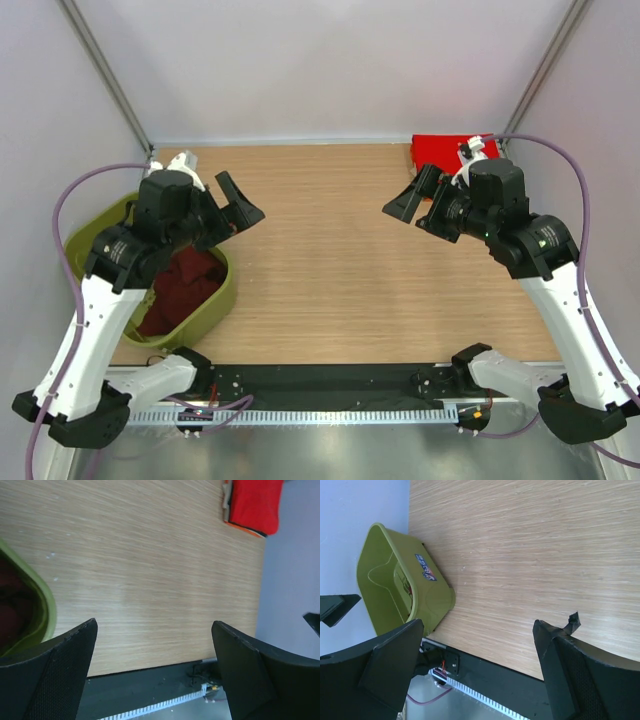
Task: Fold and stack the t-shirts
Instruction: Grab the tshirt from the pile
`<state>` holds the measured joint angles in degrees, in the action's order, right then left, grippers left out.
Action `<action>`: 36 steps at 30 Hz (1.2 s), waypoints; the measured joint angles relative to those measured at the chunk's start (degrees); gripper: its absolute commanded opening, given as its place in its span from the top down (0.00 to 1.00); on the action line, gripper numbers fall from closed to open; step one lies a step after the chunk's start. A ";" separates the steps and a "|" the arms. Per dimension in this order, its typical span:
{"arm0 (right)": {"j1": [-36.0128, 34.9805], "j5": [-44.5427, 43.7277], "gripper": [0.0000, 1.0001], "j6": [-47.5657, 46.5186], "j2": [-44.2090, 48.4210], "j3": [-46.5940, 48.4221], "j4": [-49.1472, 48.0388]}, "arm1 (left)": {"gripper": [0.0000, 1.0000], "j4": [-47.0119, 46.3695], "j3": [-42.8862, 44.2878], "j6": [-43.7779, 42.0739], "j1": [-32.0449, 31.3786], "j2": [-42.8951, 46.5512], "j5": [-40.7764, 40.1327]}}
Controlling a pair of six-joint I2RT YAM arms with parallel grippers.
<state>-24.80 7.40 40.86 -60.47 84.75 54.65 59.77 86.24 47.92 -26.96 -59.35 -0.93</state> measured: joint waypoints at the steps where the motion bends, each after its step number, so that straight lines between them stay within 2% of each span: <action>1: 0.00 -0.13 0.00 0.00 0.02 0.00 0.02 | 0.03 1.79 1.22 0.09 0.00 -0.83 -1.79; 4: 0.00 -0.44 0.00 0.00 0.00 0.00 0.63 | 0.02 8.55 6.27 0.35 2.25 -3.72 -8.52; 6: 0.00 -0.61 0.00 -0.07 -0.04 0.09 1.31 | 0.02 10.47 7.26 0.68 7.02 -4.35 -11.45; 11: 0.00 -0.09 0.00 -0.24 -1.20 1.70 2.93 | 0.04 13.84 0.20 3.61 20.33 -1.18 -14.99; 15: 0.00 1.49 0.00 -0.24 -1.18 1.66 3.82 | 0.11 15.98 -7.82 7.48 26.91 0.76 -15.54; 19: 0.00 3.30 0.00 -0.20 0.26 0.09 4.15 | 0.23 15.50 -15.32 13.20 28.48 -1.14 -15.50; 24: 0.00 5.77 0.00 0.02 2.12 -0.76 4.20 | 0.24 12.70 -20.65 17.00 29.57 -6.10 -15.89; 26: 0.00 6.29 0.00 0.04 2.69 -0.76 4.22 | 0.21 9.92 -21.64 17.70 30.62 -7.37 -16.02; 30: 0.00 6.27 0.00 0.02 3.52 0.35 5.40 | 0.20 3.28 -24.57 17.73 31.28 -8.37 -15.76; 35: 0.00 6.25 0.00 0.02 3.48 3.80 6.80 | 0.25 -2.36 -30.34 18.08 32.00 -10.29 -15.34; 36: 0.00 6.27 0.00 0.04 3.43 4.35 6.93 | 0.29 -3.32 -31.61 18.14 32.11 -10.38 -15.28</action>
<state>-24.80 13.67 40.91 -57.04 89.10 61.58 56.45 54.63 66.06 5.15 -69.73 -16.21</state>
